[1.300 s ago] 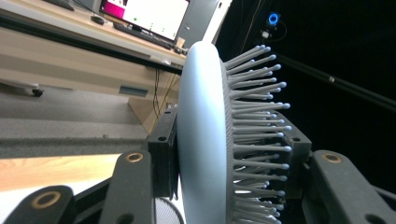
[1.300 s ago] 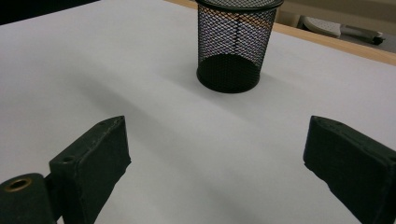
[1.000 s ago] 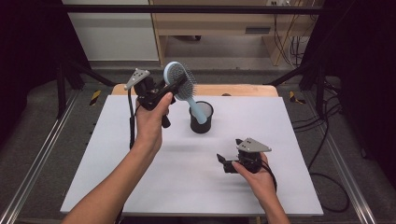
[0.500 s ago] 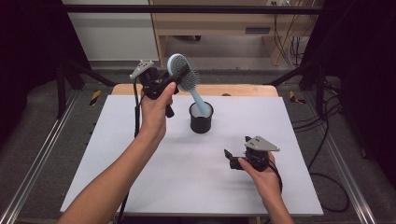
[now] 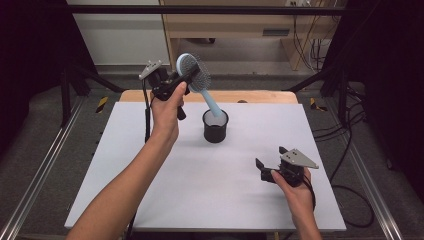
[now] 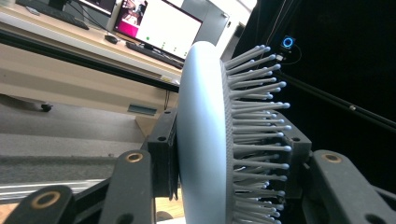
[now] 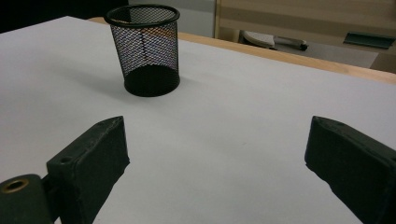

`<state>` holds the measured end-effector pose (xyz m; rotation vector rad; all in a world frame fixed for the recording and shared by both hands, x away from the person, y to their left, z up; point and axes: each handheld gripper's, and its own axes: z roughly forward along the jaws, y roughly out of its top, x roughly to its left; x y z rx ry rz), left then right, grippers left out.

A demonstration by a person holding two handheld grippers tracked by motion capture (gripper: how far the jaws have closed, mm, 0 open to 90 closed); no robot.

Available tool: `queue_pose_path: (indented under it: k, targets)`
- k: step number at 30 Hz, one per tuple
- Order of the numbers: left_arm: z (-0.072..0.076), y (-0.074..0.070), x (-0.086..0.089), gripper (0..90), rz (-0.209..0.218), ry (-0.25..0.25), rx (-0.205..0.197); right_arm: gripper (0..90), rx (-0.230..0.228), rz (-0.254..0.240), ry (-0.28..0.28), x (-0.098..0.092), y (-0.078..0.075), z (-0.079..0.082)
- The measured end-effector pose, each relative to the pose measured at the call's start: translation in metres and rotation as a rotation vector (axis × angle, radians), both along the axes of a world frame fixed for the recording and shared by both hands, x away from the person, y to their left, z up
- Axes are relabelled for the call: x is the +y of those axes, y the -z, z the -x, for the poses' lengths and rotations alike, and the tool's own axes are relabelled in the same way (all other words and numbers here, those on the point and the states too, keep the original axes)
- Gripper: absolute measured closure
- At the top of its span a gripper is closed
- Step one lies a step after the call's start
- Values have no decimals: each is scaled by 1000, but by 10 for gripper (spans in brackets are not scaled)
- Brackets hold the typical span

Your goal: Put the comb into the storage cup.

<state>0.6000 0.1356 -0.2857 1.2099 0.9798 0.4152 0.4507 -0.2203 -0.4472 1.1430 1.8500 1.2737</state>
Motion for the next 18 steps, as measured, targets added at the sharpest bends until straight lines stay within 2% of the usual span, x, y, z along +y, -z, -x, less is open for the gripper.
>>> queue_pose_path:
  k: [5, 10, 13, 18]
  targets:
    - [-3, 0, 1, 519, 6, 0, 0, 59, -1, -8, 4, 0, 0, 1]
    - [-7, 0, -1, 519, -26, 15, -20, 58, 2, -20, 11, -1, 0, 0]
    - [-9, 1, -2, 519, -15, 11, -18, 56, 12, -19, 8, -1, 1, -1]
    - [-12, 3, -1, 520, -25, -4, -8, 54, 14, -25, 6, -1, 1, -1]
